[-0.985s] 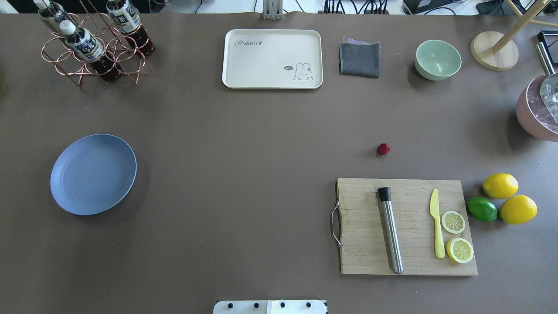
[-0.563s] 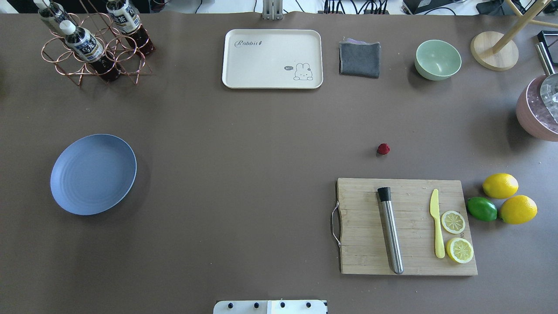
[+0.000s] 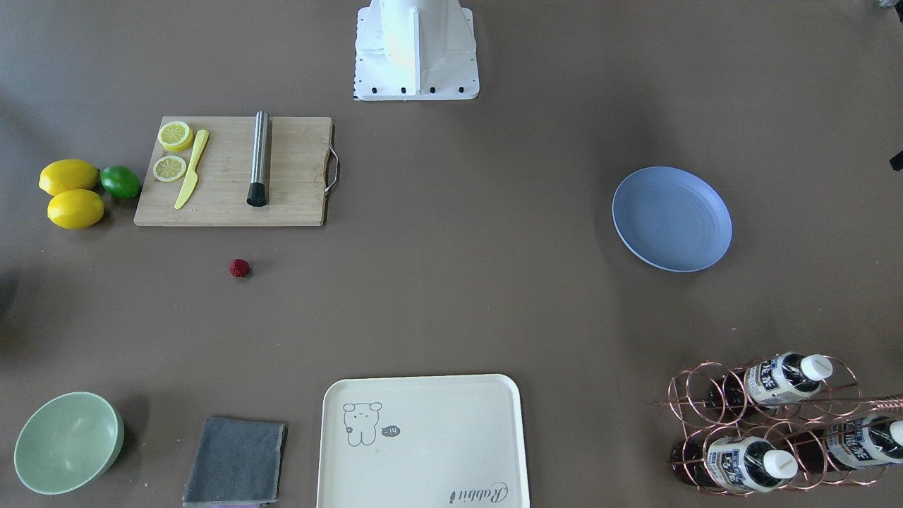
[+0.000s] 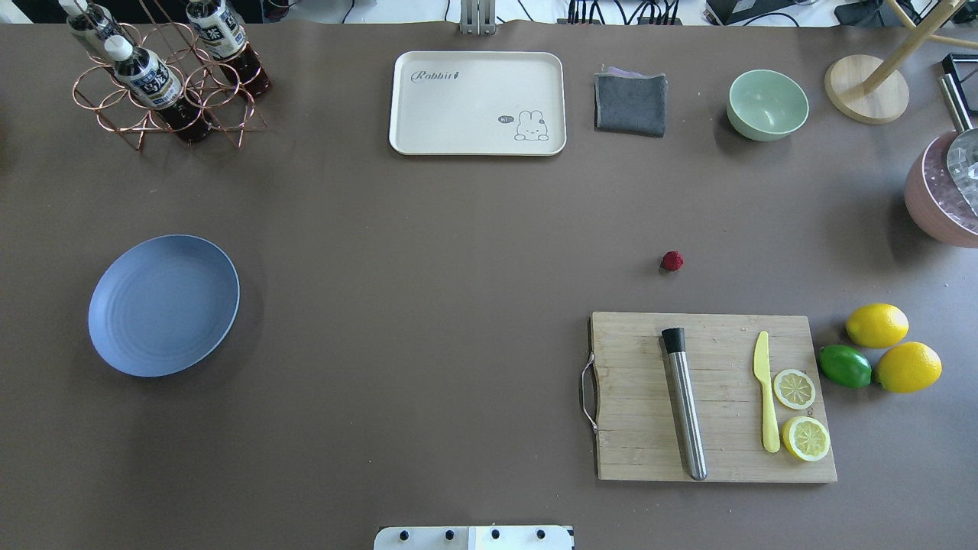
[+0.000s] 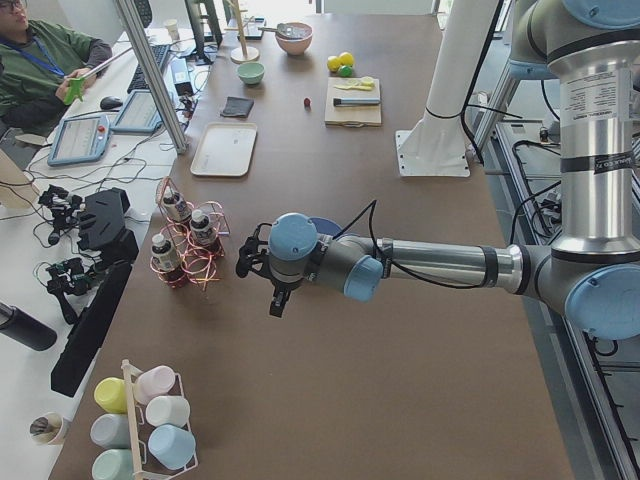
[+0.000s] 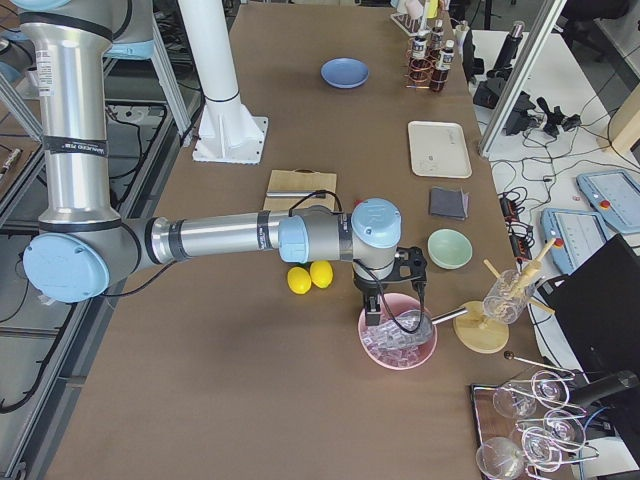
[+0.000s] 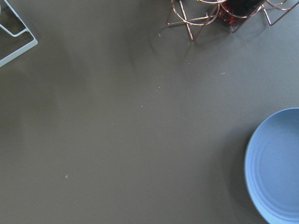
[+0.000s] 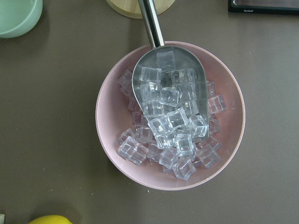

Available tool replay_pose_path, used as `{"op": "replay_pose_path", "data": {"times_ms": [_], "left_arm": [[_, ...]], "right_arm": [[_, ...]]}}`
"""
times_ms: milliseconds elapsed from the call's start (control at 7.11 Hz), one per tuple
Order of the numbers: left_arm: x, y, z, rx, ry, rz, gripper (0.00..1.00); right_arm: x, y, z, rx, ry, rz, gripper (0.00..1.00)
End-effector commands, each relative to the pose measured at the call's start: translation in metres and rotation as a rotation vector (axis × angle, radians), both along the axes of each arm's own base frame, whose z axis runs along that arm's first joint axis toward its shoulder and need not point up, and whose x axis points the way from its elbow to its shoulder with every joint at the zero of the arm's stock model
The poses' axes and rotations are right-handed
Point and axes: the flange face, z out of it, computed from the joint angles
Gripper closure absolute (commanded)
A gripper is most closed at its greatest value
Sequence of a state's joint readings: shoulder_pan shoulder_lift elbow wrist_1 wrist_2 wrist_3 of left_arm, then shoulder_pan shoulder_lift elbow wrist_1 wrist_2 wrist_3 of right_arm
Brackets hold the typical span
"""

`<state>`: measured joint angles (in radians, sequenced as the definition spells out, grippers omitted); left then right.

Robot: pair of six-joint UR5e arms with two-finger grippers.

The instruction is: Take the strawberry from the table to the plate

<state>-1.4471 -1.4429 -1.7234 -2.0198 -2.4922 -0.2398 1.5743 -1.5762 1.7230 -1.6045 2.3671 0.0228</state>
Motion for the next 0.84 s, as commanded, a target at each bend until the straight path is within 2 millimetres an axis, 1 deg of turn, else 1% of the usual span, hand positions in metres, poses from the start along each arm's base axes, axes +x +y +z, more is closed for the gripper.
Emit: {"op": "replay_pose_path", "data": {"times_ms": [0, 141, 422, 563, 704], "left_arm": [[0.076, 0.005, -0.001, -0.023, 0.039, -0.058, 0.02], [0.113, 0.008, 0.008, -0.03, 0.025, -0.092, 0.02], [0.167, 0.016, 0.029, -0.016, 0.045, -0.106, 0.02], [0.188, 0.019, 0.035, -0.028, 0.073, -0.107, 0.02], [0.197, 0.02, 0.034, -0.033, 0.094, -0.106, 0.02]], "right_arm": [[-0.004, -0.004, -0.006, 0.022, -0.007, -0.007, 0.0], [-0.007, -0.006, -0.008, 0.034, -0.021, -0.005, 0.0], [-0.021, -0.01, -0.012, 0.023, -0.03, 0.027, 0.0], [-0.028, -0.012, -0.014, 0.011, -0.037, 0.047, 0.0], [-0.038, -0.015, -0.019, 0.001, -0.043, 0.065, 0.0]]}}
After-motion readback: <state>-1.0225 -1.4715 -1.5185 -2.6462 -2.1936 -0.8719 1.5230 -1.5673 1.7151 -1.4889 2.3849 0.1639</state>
